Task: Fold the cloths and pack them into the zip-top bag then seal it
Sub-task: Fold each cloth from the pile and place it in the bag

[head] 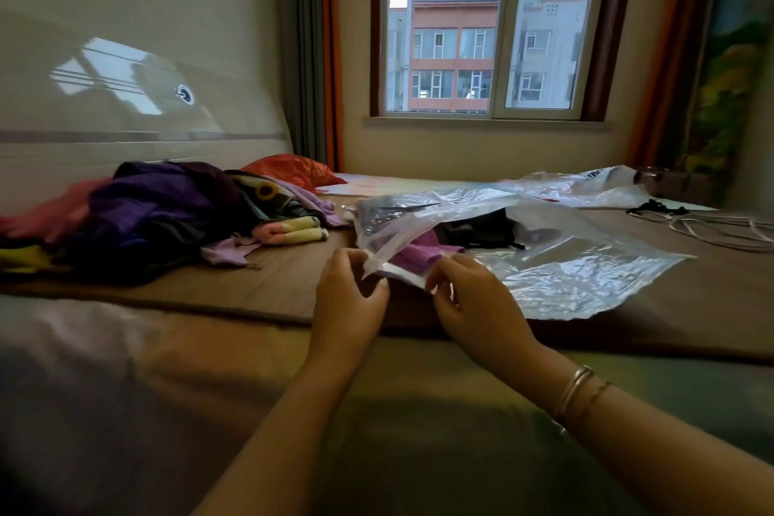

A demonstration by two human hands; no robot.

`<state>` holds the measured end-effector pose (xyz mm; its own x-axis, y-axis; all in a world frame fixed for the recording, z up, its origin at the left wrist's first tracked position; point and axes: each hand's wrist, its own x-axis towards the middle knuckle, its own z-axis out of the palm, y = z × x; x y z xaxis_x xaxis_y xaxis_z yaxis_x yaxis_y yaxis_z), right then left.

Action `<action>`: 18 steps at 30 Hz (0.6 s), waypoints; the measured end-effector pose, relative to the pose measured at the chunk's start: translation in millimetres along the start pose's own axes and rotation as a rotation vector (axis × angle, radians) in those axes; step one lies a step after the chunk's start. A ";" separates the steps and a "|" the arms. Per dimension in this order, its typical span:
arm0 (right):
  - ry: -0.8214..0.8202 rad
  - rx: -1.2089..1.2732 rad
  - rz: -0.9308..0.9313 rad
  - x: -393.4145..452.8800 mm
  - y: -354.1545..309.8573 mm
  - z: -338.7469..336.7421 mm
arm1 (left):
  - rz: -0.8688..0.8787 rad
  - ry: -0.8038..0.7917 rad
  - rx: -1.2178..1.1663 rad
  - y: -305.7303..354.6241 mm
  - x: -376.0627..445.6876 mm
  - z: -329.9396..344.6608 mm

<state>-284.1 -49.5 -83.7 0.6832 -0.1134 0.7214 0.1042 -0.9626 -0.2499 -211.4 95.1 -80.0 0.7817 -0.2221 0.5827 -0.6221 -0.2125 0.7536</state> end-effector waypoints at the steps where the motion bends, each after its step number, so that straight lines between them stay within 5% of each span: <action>1: -0.002 0.038 -0.033 -4.2 -12.4 2.2 | -0.015 0.025 -0.006 -3.0 -0.8 -10.4; 7: -0.158 0.087 -0.191 -4.2 -83.2 70.1 | -0.215 0.200 0.023 -55.7 6.5 -86.0; 13: -0.278 0.234 0.073 66.3 -101.9 178.4 | -0.411 0.274 0.180 -129.8 9.0 -113.3; 18: -0.445 0.138 0.210 148.1 -72.9 247.4 | -0.276 0.213 0.358 -179.3 51.2 -100.7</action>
<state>-11.7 64.8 -118.5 0.9383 -0.1561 0.3086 0.0054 -0.8856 -0.4644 -55.4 217.6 -154.6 0.8876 0.0796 0.4537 -0.3377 -0.5574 0.7585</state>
